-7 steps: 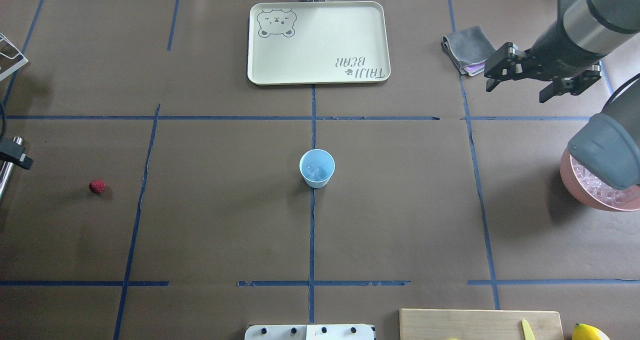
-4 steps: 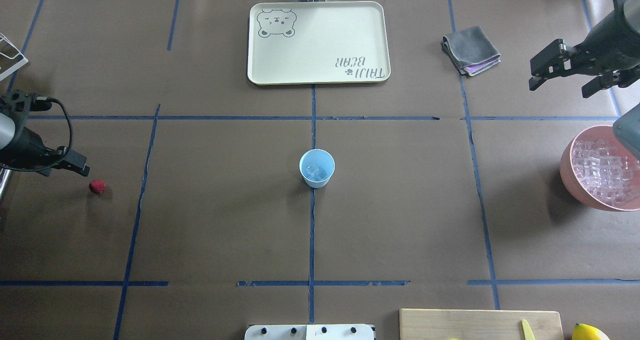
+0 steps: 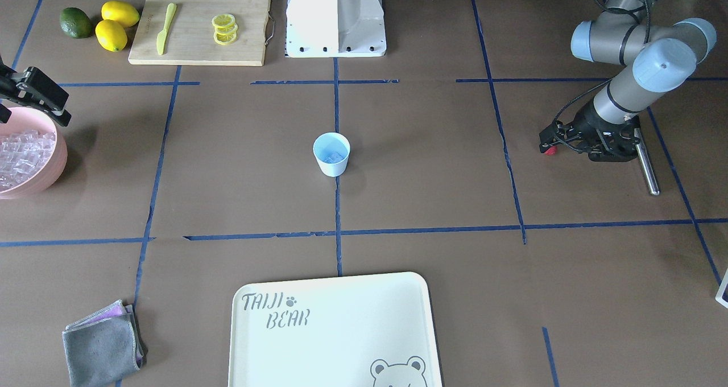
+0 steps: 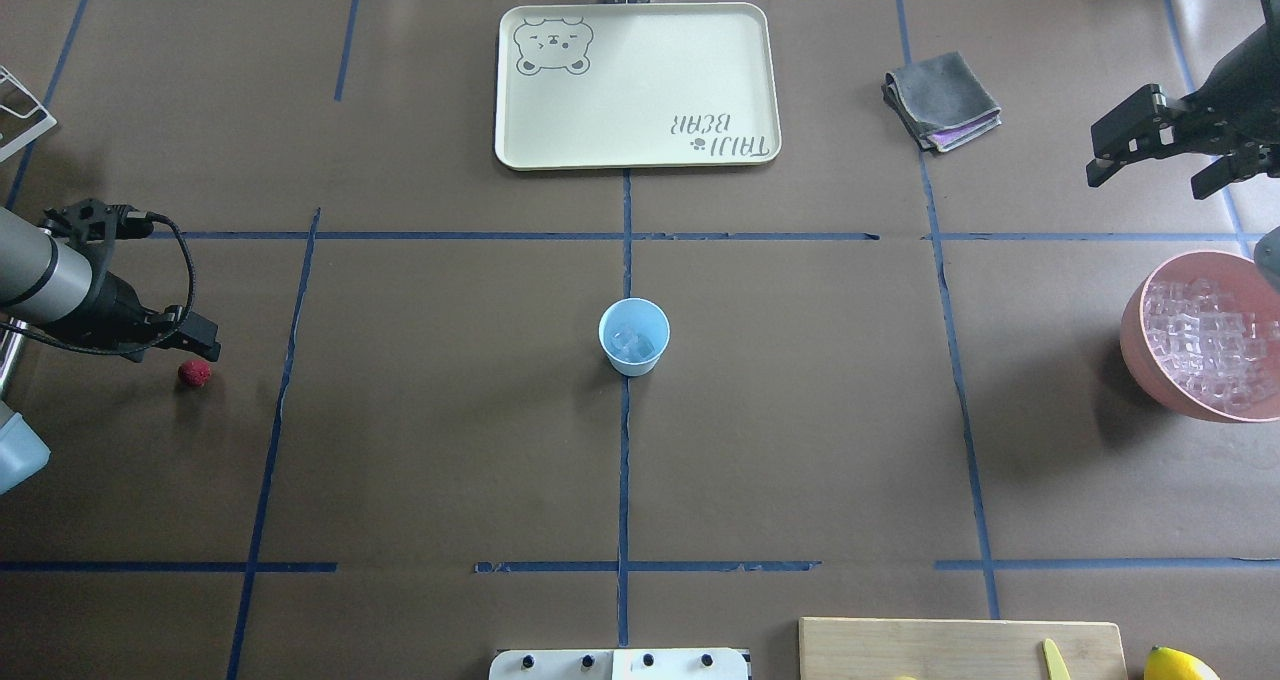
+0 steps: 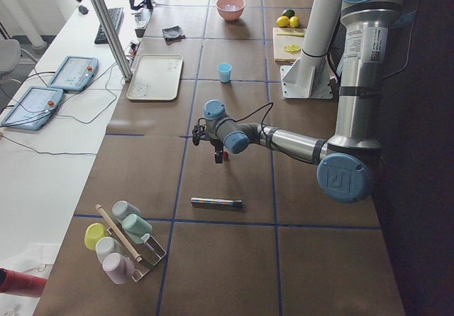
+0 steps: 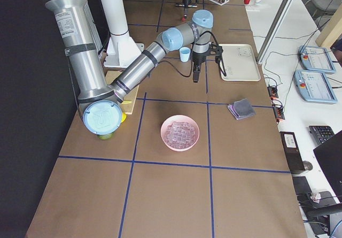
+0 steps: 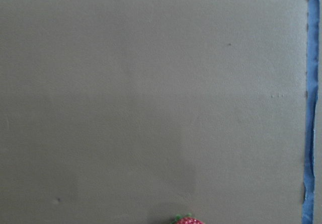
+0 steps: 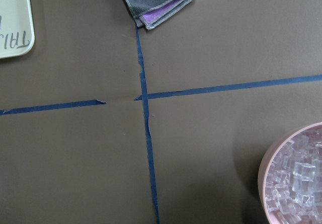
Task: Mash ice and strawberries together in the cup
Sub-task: 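Grasp the red strawberry with the left gripper, then carry the strawberry over the blue cup and release it inside, then move the left gripper back toward the steel muddler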
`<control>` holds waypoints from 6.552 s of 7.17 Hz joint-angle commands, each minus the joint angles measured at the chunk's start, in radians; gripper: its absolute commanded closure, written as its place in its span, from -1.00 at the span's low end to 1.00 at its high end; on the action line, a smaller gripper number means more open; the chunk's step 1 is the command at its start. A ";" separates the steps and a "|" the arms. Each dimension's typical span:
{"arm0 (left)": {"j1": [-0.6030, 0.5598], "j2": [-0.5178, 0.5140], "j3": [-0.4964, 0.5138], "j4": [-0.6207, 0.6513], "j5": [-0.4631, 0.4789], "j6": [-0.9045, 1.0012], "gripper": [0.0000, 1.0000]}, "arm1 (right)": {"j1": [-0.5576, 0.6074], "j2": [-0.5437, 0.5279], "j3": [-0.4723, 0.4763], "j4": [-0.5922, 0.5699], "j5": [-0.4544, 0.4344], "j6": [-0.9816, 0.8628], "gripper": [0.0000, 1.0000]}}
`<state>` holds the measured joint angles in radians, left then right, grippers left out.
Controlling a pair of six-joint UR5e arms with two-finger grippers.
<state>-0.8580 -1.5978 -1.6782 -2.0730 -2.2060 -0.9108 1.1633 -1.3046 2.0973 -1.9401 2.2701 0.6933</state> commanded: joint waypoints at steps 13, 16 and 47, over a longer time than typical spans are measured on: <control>0.037 -0.037 -0.023 0.002 -0.001 -0.038 1.00 | -0.001 -0.002 -0.008 -0.002 0.002 -0.003 -1.00; 0.056 -0.343 -0.072 -0.002 -0.008 -0.405 1.00 | 0.001 -0.005 -0.008 0.000 0.014 -0.003 -1.00; -0.332 -0.050 0.353 0.157 -0.192 0.469 -0.62 | 0.182 -0.021 -0.214 0.006 0.089 -0.388 -1.00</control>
<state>-1.1919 -1.6443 -1.3271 -1.9242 -2.3876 -0.4443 1.3453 -1.3252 1.8832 -1.9344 2.3591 0.3053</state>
